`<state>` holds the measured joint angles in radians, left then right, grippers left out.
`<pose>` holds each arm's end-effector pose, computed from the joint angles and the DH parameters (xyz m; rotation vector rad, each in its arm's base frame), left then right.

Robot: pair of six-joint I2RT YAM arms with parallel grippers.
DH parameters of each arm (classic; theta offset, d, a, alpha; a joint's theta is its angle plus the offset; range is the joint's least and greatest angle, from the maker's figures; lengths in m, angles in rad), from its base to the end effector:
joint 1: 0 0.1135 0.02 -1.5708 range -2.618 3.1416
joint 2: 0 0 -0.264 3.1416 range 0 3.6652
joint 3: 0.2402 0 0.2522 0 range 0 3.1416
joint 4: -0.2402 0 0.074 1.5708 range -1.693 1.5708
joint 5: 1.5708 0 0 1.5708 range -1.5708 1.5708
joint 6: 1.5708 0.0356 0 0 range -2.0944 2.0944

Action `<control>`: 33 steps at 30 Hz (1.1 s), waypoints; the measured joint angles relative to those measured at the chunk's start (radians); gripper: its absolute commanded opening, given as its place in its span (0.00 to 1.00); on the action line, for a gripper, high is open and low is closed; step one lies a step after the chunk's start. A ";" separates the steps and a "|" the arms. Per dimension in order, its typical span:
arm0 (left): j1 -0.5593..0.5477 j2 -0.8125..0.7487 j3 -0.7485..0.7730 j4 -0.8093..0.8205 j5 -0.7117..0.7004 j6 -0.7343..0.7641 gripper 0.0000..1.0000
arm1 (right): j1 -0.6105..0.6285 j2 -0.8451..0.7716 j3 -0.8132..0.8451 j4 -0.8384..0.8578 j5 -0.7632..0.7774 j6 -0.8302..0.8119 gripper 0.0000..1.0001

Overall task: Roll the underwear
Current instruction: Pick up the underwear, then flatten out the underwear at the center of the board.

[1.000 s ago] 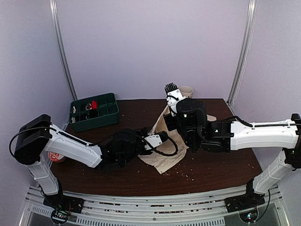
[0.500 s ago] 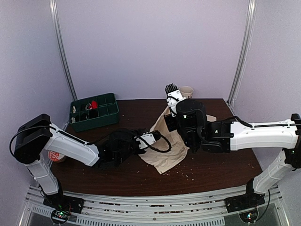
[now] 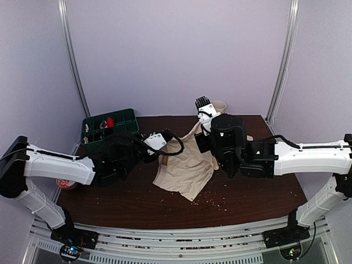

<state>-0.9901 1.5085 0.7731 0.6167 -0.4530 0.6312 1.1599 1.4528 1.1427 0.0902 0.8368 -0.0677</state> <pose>0.1945 -0.2680 0.2446 0.9601 1.3771 0.1123 0.1584 0.2975 0.3367 -0.4608 1.6548 0.0584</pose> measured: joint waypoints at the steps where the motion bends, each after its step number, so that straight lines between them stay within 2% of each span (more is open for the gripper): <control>1: 0.008 -0.045 0.000 -0.014 0.013 0.005 0.00 | 0.000 -0.013 -0.006 -0.002 -0.011 -0.005 0.00; 9: 0.013 -0.338 0.000 -0.198 0.197 0.041 0.00 | 0.021 -0.179 -0.058 -0.024 -0.138 -0.016 0.00; 15: 0.012 -0.493 -0.024 -0.409 0.349 0.083 0.00 | 0.109 -0.298 -0.071 -0.047 -0.226 -0.034 0.00; 22: 0.012 -0.635 -0.082 -0.539 0.489 0.105 0.00 | 0.173 -0.316 -0.099 -0.066 -0.211 -0.052 0.00; 26: 0.011 -0.600 -0.087 -0.542 0.487 0.105 0.00 | 0.167 -0.262 -0.104 -0.054 -0.129 -0.072 0.00; 33: 0.013 -0.359 -0.113 -0.488 0.338 0.103 0.00 | 0.026 -0.031 -0.056 -0.003 -0.065 -0.107 0.00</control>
<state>-0.9775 1.1492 0.6598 0.1291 -0.1154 0.7345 1.1858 1.4223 1.0866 0.0872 0.7719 -0.1745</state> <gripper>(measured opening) 0.028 0.007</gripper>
